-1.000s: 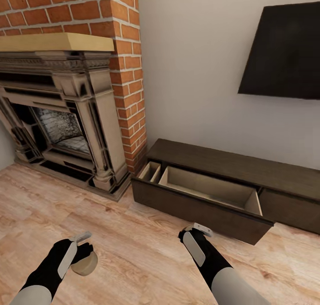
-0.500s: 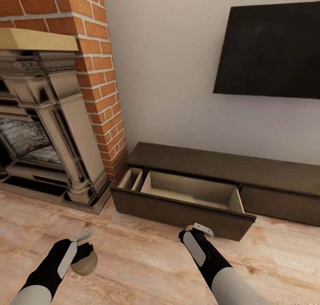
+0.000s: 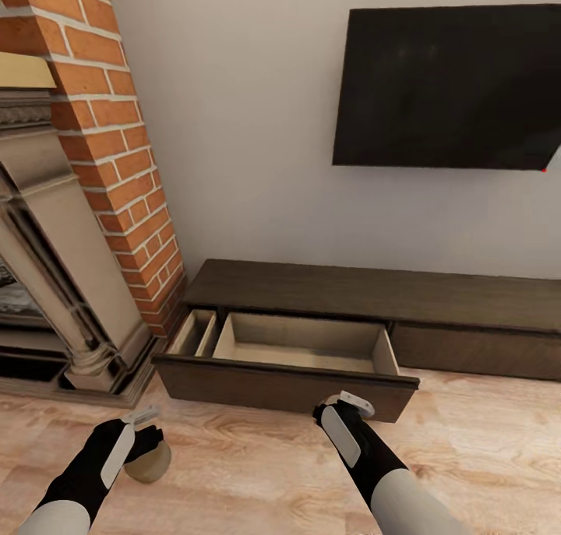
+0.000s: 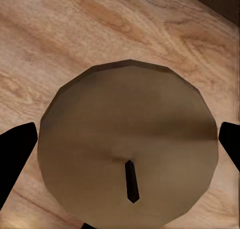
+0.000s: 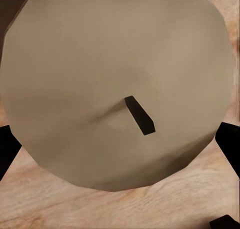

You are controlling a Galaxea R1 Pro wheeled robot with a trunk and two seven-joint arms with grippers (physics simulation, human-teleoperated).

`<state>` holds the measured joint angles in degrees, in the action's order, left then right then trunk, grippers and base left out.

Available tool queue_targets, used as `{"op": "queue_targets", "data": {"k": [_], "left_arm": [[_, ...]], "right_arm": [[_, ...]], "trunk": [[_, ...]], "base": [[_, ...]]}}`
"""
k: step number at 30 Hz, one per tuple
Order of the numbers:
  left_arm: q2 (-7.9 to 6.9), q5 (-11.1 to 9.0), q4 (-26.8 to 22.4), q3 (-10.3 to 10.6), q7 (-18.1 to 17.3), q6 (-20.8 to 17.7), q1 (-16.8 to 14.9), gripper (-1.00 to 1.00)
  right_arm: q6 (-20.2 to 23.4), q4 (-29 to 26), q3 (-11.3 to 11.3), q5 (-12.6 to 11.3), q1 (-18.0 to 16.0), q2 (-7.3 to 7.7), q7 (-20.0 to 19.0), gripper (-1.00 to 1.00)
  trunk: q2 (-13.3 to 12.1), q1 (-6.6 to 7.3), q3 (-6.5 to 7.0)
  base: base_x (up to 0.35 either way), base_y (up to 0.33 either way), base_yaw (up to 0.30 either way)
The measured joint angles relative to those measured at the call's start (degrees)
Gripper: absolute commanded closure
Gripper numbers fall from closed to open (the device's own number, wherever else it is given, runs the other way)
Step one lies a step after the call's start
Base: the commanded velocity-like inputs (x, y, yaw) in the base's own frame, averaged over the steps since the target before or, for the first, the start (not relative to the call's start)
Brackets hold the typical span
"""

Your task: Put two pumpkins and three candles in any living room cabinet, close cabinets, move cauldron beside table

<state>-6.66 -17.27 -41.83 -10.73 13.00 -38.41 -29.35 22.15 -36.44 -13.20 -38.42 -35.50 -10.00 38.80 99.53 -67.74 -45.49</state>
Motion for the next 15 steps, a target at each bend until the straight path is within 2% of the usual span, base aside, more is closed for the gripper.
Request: {"op": "queue_targets", "data": {"k": [8, 12, 15], "left_arm": [[0.06, 0.02, 0.0, 0.0, 0.0, 0.06, 0.0, 1.0], [0.02, 0.02, 0.0, 0.0, 0.0, 0.08, 0.0, 1.0], [-0.01, -0.01, 0.0, 0.0, -0.01, 0.09, 0.03, 1.0]], "right_arm": [[0.0, -0.02, -0.02, 0.0, 0.0, 0.0, 0.0, 1.0], [-0.06, -0.01, -0.05, 0.0, 0.0, 0.0, -0.01, 1.0], [-0.08, -0.03, -0.06, 0.07, 0.0, 0.0, -0.01, 1.0]], "trunk": [[0.0, 0.0, 0.0], [0.0, 0.0, 0.0], [0.0, 0.0, -0.05]], "base": [[0.205, 0.085, -0.281], [0.059, 0.016, -0.27], [0.012, 0.003, -0.116]]}}
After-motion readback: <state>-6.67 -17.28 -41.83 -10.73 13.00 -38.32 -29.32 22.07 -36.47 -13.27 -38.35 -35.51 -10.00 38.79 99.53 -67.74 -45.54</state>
